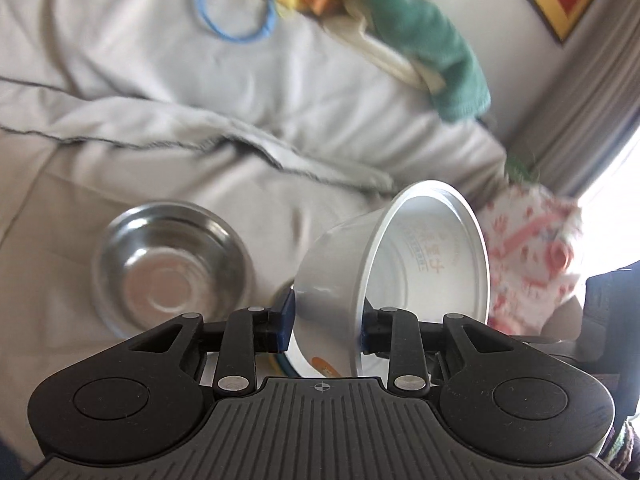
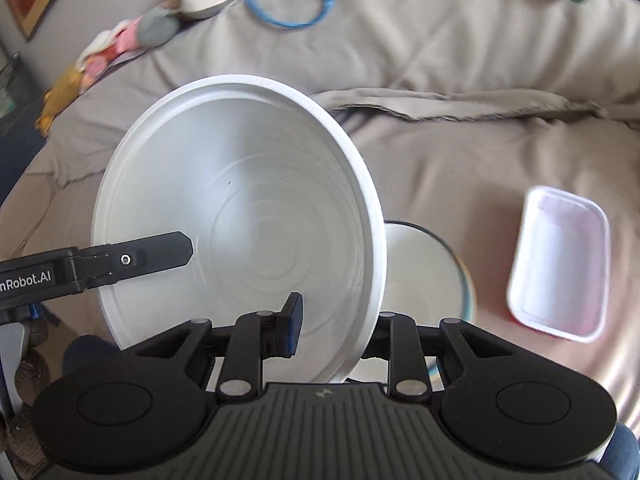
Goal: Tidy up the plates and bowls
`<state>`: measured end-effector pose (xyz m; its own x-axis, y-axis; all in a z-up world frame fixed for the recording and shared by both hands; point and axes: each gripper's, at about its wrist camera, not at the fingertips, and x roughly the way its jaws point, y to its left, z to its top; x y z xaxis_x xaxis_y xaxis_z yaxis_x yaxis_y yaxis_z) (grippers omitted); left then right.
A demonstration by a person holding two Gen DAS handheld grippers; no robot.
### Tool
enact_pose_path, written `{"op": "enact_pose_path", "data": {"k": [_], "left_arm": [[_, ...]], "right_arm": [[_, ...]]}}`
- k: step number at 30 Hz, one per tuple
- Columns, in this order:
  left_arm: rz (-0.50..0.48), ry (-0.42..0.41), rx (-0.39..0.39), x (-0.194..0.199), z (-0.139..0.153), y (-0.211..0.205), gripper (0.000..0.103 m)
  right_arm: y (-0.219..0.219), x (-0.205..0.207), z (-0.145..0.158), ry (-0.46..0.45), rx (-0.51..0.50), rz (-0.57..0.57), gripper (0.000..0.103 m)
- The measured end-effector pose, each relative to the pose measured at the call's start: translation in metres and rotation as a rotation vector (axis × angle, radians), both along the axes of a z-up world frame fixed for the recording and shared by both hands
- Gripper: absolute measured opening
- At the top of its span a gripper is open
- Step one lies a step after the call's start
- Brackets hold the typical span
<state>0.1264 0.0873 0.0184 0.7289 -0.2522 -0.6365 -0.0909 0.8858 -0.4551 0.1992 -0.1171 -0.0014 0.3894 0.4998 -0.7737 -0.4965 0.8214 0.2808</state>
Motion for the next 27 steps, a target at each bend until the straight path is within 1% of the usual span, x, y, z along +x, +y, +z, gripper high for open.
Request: {"op": "enact_pose_path", "data": {"k": [2, 5, 8, 10, 12, 14, 15, 16, 17, 19, 21, 23, 24, 25, 26, 27], "left_arm": [[-0.021, 0.025, 0.017, 0.014, -0.010, -0.009, 0.033], [-0.045, 0.066, 0.016, 0.035, -0.029, -0.016, 0.032], [-0.061, 0.123, -0.001, 0.054, -0.051, -0.017, 0.031], [-0.063, 0.145, 0.002, 0.062, -0.060, -0.019, 0.032], [-0.062, 0.141, -0.010, 0.064, -0.063, -0.016, 0.032], [-0.059, 0.127, -0.042, 0.065, -0.062, -0.007, 0.032], [-0.053, 0.119, -0.062, 0.064, -0.060, -0.002, 0.032], [-0.044, 0.110, -0.075, 0.061, -0.057, 0.004, 0.032], [-0.042, 0.093, -0.091, 0.057, -0.054, 0.010, 0.032], [-0.028, 0.052, -0.113, 0.047, -0.046, 0.025, 0.032], [0.006, 0.011, -0.117, 0.032, -0.039, 0.045, 0.032], [0.085, -0.008, -0.098, 0.019, -0.037, 0.069, 0.032], [0.142, -0.008, -0.070, 0.015, -0.039, 0.081, 0.032], [0.206, 0.004, -0.022, 0.012, -0.041, 0.092, 0.032], [0.273, 0.029, 0.038, 0.010, -0.045, 0.102, 0.032], [0.332, 0.059, 0.097, 0.009, -0.051, 0.111, 0.032]], "right_arm": [[-0.011, 0.007, -0.012, 0.016, 0.005, -0.030, 0.025], [-0.020, 0.017, -0.027, 0.011, -0.007, -0.060, 0.025], [-0.028, 0.025, -0.039, -0.041, -0.042, -0.086, 0.025], [-0.032, 0.029, -0.044, -0.061, -0.055, -0.109, 0.025], [-0.036, 0.034, -0.047, -0.053, -0.053, -0.113, 0.026], [-0.036, 0.036, -0.046, -0.059, -0.055, -0.111, 0.026], [-0.035, 0.036, -0.044, -0.069, -0.060, -0.115, 0.027], [-0.034, 0.036, -0.042, -0.087, -0.078, -0.125, 0.030], [-0.031, 0.036, -0.042, -0.112, -0.109, -0.136, 0.035], [-0.027, 0.038, -0.042, -0.146, -0.171, -0.156, 0.038], [-0.026, 0.041, -0.042, -0.130, -0.200, -0.176, 0.038], [-0.025, 0.040, -0.034, -0.124, -0.183, -0.177, 0.038], [-0.022, 0.038, -0.028, -0.130, -0.170, -0.169, 0.039], [-0.017, 0.036, -0.021, -0.139, -0.158, -0.160, 0.041], [-0.009, 0.036, -0.015, -0.145, -0.151, -0.145, 0.049], [0.000, 0.036, -0.009, -0.151, -0.149, -0.131, 0.058]]}}
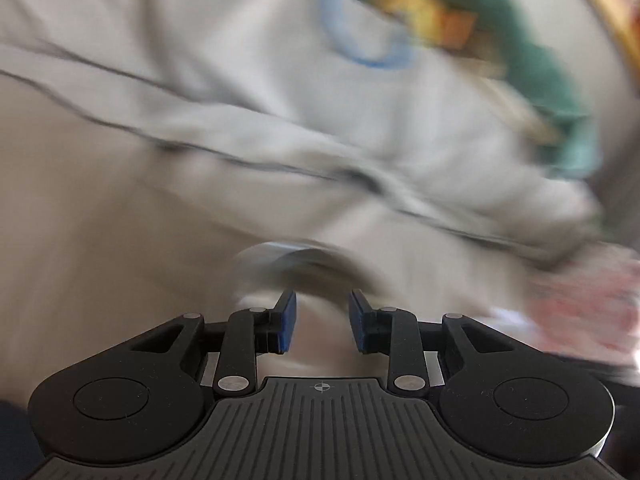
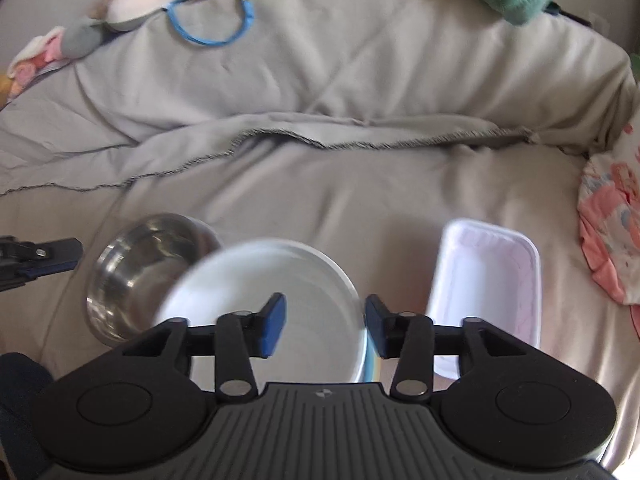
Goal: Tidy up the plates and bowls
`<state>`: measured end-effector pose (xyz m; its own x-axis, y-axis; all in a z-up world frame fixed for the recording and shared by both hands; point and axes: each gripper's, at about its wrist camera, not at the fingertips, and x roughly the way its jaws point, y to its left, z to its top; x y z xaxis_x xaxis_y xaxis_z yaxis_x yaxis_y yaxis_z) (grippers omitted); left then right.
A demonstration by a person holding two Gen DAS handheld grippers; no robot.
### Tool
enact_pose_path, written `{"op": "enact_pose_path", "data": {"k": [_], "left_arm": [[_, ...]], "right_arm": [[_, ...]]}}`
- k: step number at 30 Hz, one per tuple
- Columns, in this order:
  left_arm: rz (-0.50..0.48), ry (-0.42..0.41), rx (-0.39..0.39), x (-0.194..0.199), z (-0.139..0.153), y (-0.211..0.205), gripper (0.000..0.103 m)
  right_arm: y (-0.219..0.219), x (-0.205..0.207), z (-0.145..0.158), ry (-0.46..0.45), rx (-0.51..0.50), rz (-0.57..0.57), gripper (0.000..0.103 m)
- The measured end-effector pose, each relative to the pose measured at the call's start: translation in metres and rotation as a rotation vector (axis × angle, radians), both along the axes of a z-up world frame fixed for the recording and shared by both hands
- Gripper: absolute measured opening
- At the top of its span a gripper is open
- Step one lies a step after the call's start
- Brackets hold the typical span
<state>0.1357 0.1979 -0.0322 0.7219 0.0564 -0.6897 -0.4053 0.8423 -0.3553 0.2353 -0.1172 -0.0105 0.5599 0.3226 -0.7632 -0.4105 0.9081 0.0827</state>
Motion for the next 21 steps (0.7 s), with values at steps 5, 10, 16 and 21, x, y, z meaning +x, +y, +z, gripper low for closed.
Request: {"op": "enact_pose_path", "data": {"k": [5, 10, 16, 21], "left_arm": [[0.063, 0.068, -0.071, 0.004, -0.039, 0.039, 0.032], [-0.007, 0.027, -0.251, 0.006, -0.070, 0.050, 0.032], [-0.025, 0.015, -0.251, 0.012, -0.085, 0.049, 0.023], [-0.041, -0.031, -0.207, -0.005, -0.072, 0.043, 0.027]], "right_arm": [[0.062, 0.017, 0.014, -0.036, -0.070, 0.057, 0.062], [0.106, 0.039, 0.017, -0.109, -0.181, 0.050, 0.062], [0.153, 0.079, -0.029, 0.172, -0.191, 0.065, 0.062], [0.181, 0.096, -0.062, 0.204, -0.281, 0.047, 0.064]]}}
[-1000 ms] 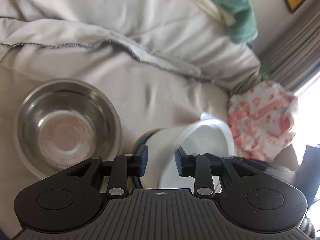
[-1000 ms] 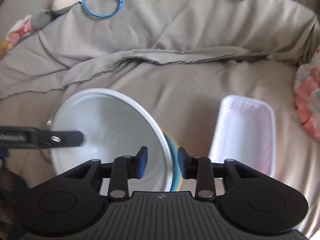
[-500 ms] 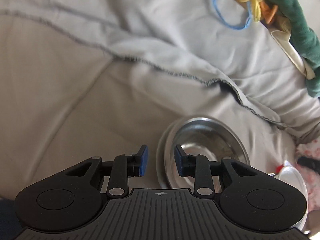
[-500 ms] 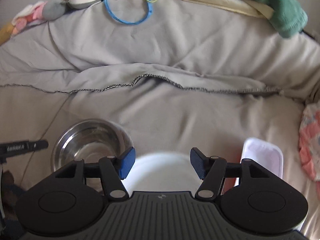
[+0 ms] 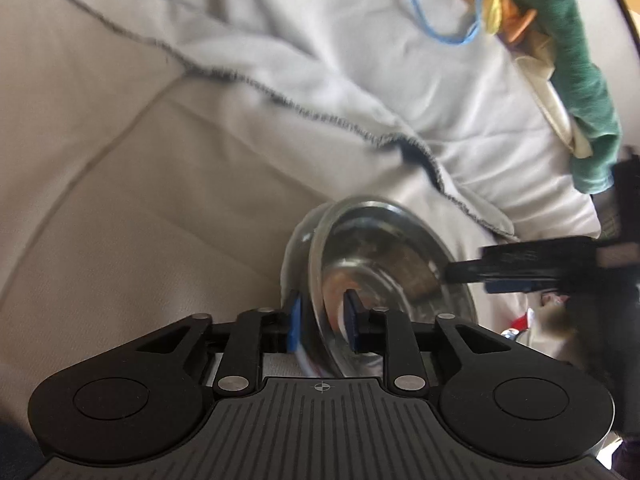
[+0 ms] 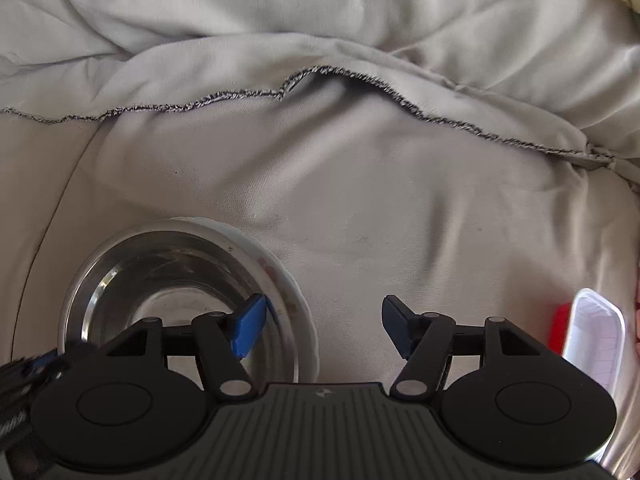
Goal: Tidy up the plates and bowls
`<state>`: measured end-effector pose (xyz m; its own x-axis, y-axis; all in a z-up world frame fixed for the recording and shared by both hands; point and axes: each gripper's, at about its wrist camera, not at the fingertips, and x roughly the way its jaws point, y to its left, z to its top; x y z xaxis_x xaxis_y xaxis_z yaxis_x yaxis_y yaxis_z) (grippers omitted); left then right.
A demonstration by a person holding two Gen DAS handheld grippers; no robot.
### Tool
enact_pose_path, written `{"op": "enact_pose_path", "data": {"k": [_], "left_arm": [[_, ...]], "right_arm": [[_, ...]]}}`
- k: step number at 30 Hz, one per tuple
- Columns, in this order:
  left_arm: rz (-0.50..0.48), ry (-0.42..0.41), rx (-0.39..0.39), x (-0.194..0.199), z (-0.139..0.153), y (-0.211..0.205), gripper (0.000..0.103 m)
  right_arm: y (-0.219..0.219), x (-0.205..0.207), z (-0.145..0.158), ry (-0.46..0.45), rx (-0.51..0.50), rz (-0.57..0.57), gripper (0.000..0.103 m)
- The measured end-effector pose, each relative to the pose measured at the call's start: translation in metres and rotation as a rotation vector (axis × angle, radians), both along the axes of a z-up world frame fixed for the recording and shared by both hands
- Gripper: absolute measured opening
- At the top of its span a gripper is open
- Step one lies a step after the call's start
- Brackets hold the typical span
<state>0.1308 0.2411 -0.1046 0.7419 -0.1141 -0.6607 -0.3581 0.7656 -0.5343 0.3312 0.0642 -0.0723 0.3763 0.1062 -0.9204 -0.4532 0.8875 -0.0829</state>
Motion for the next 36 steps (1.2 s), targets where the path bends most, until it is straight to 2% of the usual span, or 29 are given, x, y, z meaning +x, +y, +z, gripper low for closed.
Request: {"op": "enact_pose_path", "data": {"k": [2, 4, 6, 10, 14, 16, 20, 23, 30, 36], "left_arm": [[0.011, -0.013, 0.053, -0.007, 0.010, -0.002, 0.027], [0.035, 0.016, 0.137, -0.009, 0.014, -0.004, 0.027], [0.058, 0.051, 0.178, -0.008, 0.012, -0.003, 0.027], [0.028, 0.067, 0.080, -0.003, -0.002, 0.007, 0.027], [0.010, 0.045, 0.049, -0.003, -0.004, 0.007, 0.026], [0.010, 0.036, 0.022, -0.004, -0.006, 0.010, 0.026], [0.006, 0.001, -0.179, -0.010, -0.022, 0.030, 0.026], [0.016, -0.009, -0.248, -0.014, -0.028, 0.038, 0.027], [0.018, -0.024, -0.280, -0.018, -0.028, 0.042, 0.026], [0.080, 0.001, -0.224, -0.022, -0.027, 0.049, 0.024]], "right_arm": [[0.005, 0.002, -0.004, 0.004, -0.013, -0.009, 0.064], [0.010, 0.002, -0.007, 0.002, -0.032, -0.003, 0.064], [0.014, 0.001, -0.010, 0.011, -0.042, -0.010, 0.064], [0.021, 0.000, -0.014, 0.037, -0.038, -0.012, 0.064], [0.033, 0.004, -0.023, 0.057, -0.082, -0.006, 0.064], [0.036, 0.010, -0.030, 0.101, -0.088, -0.015, 0.064], [0.034, 0.018, -0.045, 0.238, -0.036, -0.059, 0.066], [0.034, 0.016, -0.047, 0.237, -0.028, -0.058, 0.067], [0.037, 0.008, -0.044, 0.236, -0.018, -0.043, 0.067], [0.043, -0.011, -0.046, 0.273, 0.011, 0.021, 0.067]]}}
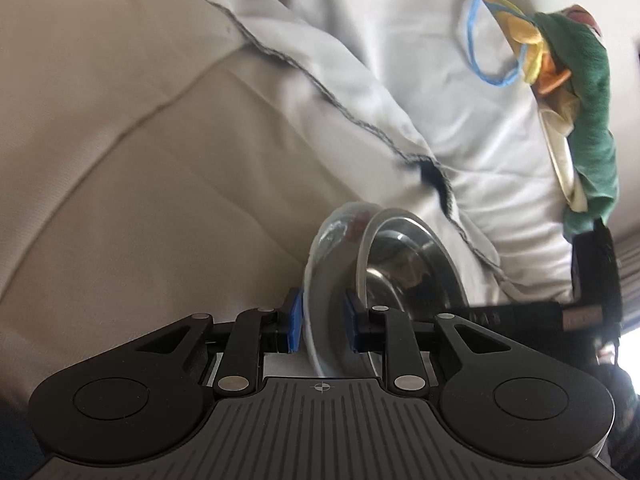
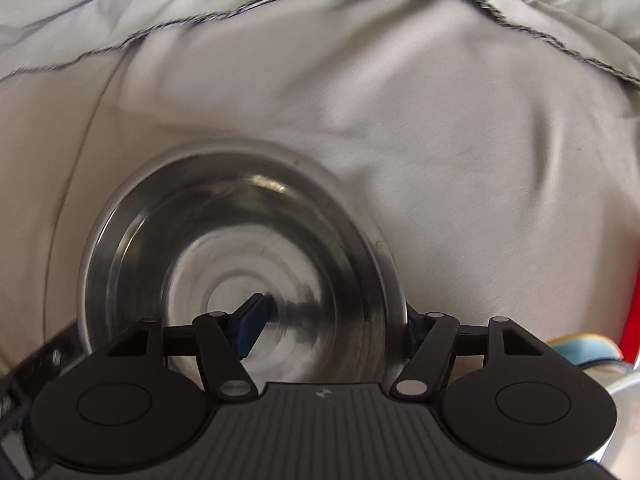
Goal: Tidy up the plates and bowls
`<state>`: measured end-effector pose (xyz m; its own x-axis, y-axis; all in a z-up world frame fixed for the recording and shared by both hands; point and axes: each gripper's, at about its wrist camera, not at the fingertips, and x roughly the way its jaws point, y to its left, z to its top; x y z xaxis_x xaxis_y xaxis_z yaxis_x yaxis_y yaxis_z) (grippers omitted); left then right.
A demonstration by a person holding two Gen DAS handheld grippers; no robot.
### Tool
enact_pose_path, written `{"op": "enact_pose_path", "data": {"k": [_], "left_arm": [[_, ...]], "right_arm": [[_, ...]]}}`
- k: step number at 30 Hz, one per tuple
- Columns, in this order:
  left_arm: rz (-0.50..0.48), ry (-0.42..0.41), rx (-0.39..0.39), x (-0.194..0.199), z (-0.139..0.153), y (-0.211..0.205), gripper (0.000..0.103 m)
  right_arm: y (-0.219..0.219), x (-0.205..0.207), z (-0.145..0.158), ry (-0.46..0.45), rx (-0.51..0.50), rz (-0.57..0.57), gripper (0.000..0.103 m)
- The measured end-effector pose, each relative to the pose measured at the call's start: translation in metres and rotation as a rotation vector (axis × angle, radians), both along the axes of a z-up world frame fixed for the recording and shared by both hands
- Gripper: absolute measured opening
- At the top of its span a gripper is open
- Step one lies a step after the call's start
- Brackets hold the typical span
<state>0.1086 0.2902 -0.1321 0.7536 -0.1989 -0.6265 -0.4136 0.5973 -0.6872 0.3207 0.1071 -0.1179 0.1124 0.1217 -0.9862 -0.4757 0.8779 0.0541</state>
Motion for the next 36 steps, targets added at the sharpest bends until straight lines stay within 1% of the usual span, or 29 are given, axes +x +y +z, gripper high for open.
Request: {"op": "enact_pose_path", "data": {"k": [3, 4, 5, 6, 8, 9, 10, 11, 12, 14, 15, 16, 17, 19, 20, 22, 24, 26, 28, 30, 32, 34, 35, 36], "left_arm": [[0.016, -0.004, -0.004, -0.004, 0.000, 0.003, 0.023], [0.037, -0.014, 0.028, -0.009, 0.005, 0.002, 0.024], [0.062, -0.029, 0.077, -0.016, 0.014, 0.000, 0.024], [0.092, -0.049, 0.138, -0.025, 0.025, -0.003, 0.024], [0.135, -0.107, 0.248, -0.039, 0.048, -0.011, 0.024], [0.132, -0.143, 0.282, -0.044, 0.061, -0.017, 0.024], [0.105, -0.184, 0.300, -0.046, 0.072, -0.025, 0.024], [0.059, -0.226, 0.307, -0.045, 0.082, -0.035, 0.024], [-0.005, -0.268, 0.311, -0.042, 0.092, -0.050, 0.024], [-0.163, -0.329, 0.294, -0.029, 0.103, -0.084, 0.025], [-0.234, -0.333, 0.268, -0.019, 0.104, -0.102, 0.025], [-0.287, -0.313, 0.252, -0.008, 0.103, -0.119, 0.025], [-0.322, -0.279, 0.255, 0.003, 0.100, -0.136, 0.025], [-0.355, -0.214, 0.298, 0.021, 0.095, -0.163, 0.025], [-0.366, -0.188, 0.310, 0.028, 0.093, -0.172, 0.025], [-0.387, -0.149, 0.314, 0.039, 0.090, -0.183, 0.025], [-0.385, -0.124, 0.324, 0.048, 0.091, -0.189, 0.025], [-0.382, -0.110, 0.361, 0.054, 0.094, -0.196, 0.025], [-0.380, -0.092, 0.399, 0.061, 0.097, -0.201, 0.025], [-0.390, -0.085, 0.414, 0.067, 0.101, -0.208, 0.027], [-0.402, -0.070, 0.448, 0.070, 0.105, -0.215, 0.027], [-0.413, -0.035, 0.503, 0.071, 0.105, -0.222, 0.027], [-0.420, -0.012, 0.517, 0.070, 0.103, -0.225, 0.028], [-0.430, 0.009, 0.516, 0.070, 0.100, -0.226, 0.032]], "right_arm": [[0.003, -0.008, 0.000, -0.019, 0.001, 0.026, 0.066], [-0.001, -0.010, 0.003, -0.029, 0.009, 0.023, 0.063], [-0.005, -0.012, 0.010, -0.053, 0.025, 0.014, 0.059], [-0.011, -0.016, 0.021, -0.092, 0.052, 0.020, 0.058], [-0.032, -0.034, 0.063, -0.216, 0.154, 0.059, 0.058], [-0.046, -0.042, 0.082, -0.272, 0.201, 0.061, 0.060], [-0.064, -0.052, 0.103, -0.331, 0.249, 0.053, 0.064], [-0.084, -0.060, 0.120, -0.380, 0.288, 0.037, 0.072], [-0.103, -0.067, 0.133, -0.430, 0.317, 0.010, 0.077], [-0.142, -0.081, 0.149, -0.529, 0.333, -0.054, 0.081], [-0.159, -0.087, 0.151, -0.569, 0.323, -0.079, 0.081], [-0.174, -0.091, 0.150, -0.605, 0.299, -0.095, 0.081], [-0.188, -0.094, 0.146, -0.628, 0.274, -0.104, 0.081], [-0.214, -0.096, 0.135, -0.639, 0.249, -0.119, 0.081], [-0.227, -0.094, 0.130, -0.628, 0.256, -0.129, 0.081], [-0.251, -0.087, 0.117, -0.598, 0.296, -0.166, 0.076], [-0.266, -0.078, 0.105, -0.573, 0.328, -0.202, 0.061], [-0.278, -0.070, 0.087, -0.544, 0.353, -0.231, 0.055], [-0.290, -0.063, 0.077, -0.518, 0.382, -0.257, 0.054], [-0.300, -0.062, 0.067, -0.497, 0.413, -0.281, 0.054], [-0.306, -0.063, 0.061, -0.477, 0.442, -0.294, 0.054], [-0.311, -0.065, 0.058, -0.453, 0.468, -0.294, 0.054], [-0.311, -0.066, 0.057, -0.441, 0.476, -0.287, 0.054], [-0.312, -0.067, 0.055, -0.429, 0.482, -0.281, 0.054]]}}
